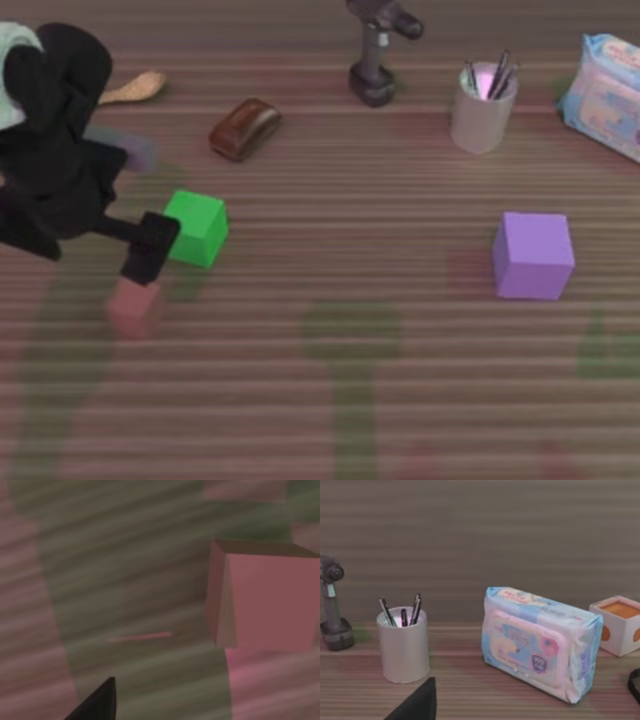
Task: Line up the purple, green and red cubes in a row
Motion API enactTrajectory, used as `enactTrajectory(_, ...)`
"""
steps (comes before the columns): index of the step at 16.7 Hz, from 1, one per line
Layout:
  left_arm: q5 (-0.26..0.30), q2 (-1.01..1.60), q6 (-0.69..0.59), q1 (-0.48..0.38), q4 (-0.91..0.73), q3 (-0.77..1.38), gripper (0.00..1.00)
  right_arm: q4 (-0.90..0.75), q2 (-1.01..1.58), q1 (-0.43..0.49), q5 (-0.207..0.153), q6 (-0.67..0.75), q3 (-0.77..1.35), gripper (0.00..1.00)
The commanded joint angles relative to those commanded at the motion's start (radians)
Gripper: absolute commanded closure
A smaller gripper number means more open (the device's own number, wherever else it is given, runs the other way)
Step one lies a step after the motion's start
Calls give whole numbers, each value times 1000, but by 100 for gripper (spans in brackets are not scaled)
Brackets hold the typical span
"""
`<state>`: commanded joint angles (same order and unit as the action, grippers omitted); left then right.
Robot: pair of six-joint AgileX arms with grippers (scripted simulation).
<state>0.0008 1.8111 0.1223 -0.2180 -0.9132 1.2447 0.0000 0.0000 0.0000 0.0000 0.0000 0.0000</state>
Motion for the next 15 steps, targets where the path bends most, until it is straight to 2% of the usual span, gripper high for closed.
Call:
enactTrajectory(4,0,124,8,-15,-59,97,0,0,0,0,0,0,0,0)
enactTrajectory(10,0,131,9,-11,-58,99,0,0,0,0,0,0,0,0)
enactTrajectory(15,1,213,12,-14,100,26,0,0,0,0,0,0,0,0)
